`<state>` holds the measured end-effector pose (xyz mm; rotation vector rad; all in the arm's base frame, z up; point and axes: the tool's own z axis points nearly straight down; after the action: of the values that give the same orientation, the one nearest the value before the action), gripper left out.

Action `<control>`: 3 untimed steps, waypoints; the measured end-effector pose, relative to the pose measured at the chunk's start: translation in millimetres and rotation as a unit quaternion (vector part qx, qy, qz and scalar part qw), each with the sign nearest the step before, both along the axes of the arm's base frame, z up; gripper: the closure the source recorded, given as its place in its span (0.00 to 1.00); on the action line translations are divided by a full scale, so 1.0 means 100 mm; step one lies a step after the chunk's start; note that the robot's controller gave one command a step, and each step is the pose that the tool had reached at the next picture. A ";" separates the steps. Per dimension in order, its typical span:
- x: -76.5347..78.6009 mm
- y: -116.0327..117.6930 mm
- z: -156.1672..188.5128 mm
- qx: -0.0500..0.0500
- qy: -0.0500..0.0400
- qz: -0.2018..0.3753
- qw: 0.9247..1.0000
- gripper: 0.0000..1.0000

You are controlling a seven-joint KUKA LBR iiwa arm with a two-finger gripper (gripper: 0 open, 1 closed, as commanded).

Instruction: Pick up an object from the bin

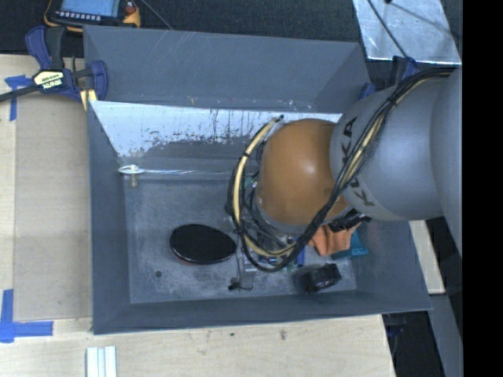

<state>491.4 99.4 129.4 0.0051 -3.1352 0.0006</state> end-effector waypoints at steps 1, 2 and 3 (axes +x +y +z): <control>0.02 0.00 0.04 0.000 -0.004 -0.002 1.000 0.00; 0.46 0.36 -0.62 0.001 -0.005 -0.020 1.000 0.00; 0.45 0.40 -0.04 0.000 -0.005 0.009 1.000 0.00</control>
Offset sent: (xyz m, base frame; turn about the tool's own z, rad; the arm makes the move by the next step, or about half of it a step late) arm 0.0440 0.0346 -0.0594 0.0424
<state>536.0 139.1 125.2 0.0343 -3.1444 -0.0006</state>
